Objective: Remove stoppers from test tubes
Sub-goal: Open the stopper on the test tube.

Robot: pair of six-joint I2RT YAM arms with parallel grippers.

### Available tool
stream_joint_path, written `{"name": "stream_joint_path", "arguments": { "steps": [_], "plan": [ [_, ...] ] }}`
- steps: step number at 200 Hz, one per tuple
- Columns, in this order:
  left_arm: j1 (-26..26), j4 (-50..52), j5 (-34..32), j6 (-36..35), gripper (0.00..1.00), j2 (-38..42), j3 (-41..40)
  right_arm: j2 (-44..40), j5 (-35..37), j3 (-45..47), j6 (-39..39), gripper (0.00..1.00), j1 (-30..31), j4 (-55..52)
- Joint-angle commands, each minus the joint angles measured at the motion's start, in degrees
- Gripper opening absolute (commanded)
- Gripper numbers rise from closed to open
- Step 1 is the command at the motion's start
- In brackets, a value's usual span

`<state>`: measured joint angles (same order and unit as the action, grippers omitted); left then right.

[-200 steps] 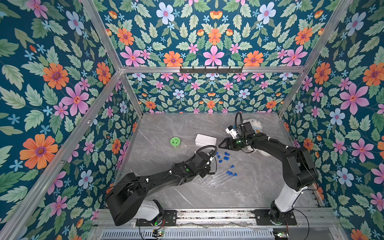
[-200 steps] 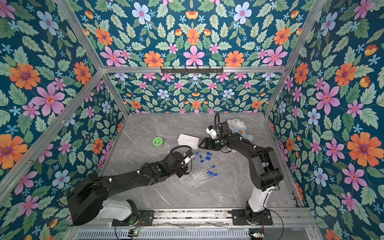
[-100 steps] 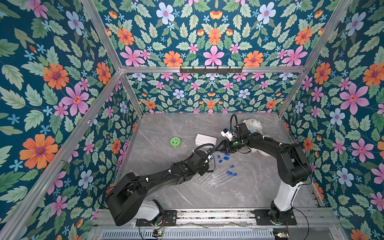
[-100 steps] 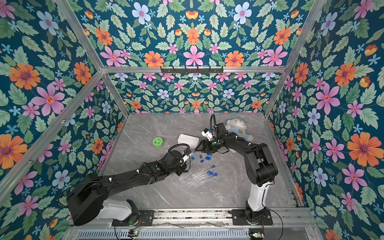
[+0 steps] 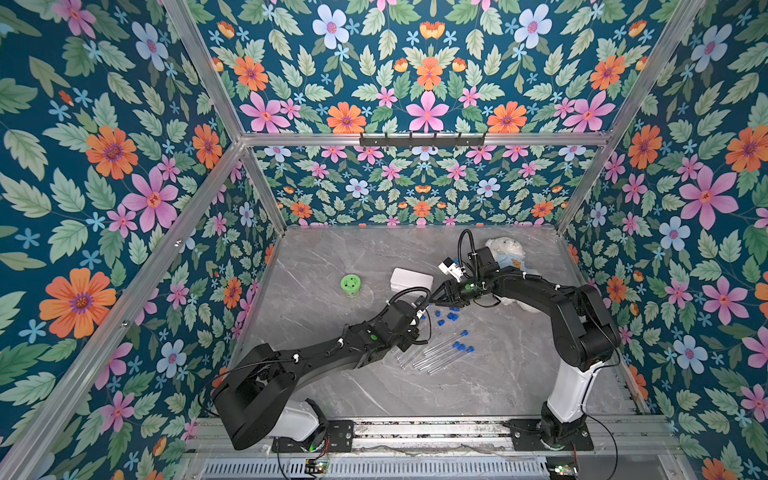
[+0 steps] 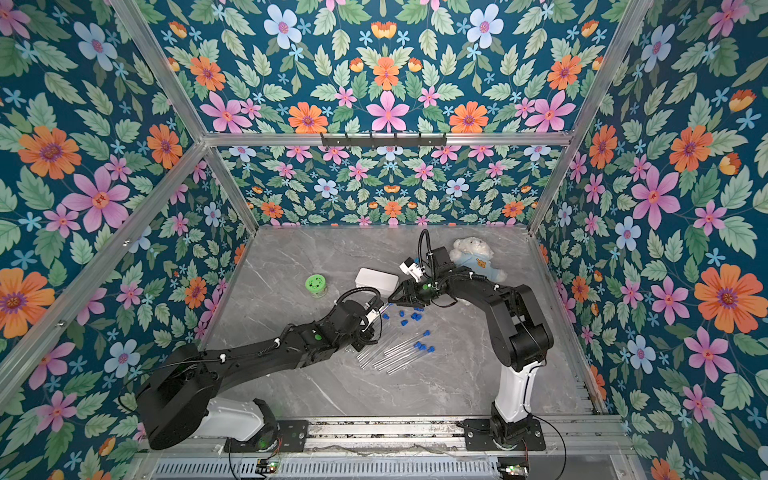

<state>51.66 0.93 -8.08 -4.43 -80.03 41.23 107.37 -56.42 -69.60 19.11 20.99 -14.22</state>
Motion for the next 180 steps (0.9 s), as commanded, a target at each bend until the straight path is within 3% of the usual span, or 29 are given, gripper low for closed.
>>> {"name": "stream_joint_path", "arguments": {
  "steps": [1,180],
  "plan": [
    [0.1,-1.6,0.4,0.0,0.02,0.4,0.1,0.2,-1.9,0.0,0.3,0.52,0.1,1.6],
    [0.3,-2.4,1.9,-0.3,0.02,0.3,-0.3,0.4,-3.1,0.3,1.2,0.27,0.2,2.9]
  ]
}}
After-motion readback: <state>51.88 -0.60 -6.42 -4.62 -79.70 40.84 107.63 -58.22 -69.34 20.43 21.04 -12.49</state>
